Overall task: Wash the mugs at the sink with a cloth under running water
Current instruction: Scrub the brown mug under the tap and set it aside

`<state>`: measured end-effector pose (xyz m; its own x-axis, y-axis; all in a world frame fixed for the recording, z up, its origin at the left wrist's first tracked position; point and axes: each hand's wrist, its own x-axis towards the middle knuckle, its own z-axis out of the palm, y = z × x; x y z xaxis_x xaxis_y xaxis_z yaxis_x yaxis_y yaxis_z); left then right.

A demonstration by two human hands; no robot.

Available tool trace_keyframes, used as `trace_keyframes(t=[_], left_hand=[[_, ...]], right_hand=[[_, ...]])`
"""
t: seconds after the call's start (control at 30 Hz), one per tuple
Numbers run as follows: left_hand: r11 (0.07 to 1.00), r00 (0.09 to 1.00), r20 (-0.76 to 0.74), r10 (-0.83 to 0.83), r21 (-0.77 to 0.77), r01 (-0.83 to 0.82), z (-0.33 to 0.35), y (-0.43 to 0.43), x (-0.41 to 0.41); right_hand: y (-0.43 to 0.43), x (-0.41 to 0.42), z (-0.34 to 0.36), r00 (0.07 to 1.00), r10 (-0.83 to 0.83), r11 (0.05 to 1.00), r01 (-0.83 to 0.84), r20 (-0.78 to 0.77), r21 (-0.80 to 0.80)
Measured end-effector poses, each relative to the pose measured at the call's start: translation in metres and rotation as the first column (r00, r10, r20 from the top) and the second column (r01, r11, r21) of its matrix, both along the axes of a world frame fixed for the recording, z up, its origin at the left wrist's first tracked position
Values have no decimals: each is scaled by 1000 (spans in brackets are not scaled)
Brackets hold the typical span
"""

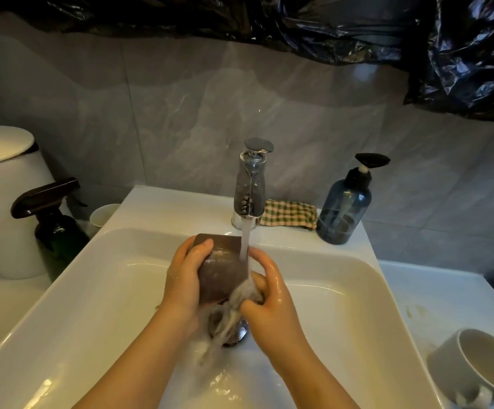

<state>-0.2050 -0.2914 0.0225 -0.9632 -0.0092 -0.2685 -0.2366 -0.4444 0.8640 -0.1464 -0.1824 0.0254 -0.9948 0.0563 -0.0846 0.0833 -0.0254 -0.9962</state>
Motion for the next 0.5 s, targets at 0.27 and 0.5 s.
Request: trace_keyframes(t=[0.27, 0.5], left_hand=[[946, 955, -204, -216, -284, 153, 4, 13, 14], [626, 696, -471, -543, -779, -38, -2, 5, 13]], right_hand=[[1, -8, 19, 949, -295, 903, 314, 107, -294], [17, -22, 8, 884, -361, 879, 429, 296, -209]])
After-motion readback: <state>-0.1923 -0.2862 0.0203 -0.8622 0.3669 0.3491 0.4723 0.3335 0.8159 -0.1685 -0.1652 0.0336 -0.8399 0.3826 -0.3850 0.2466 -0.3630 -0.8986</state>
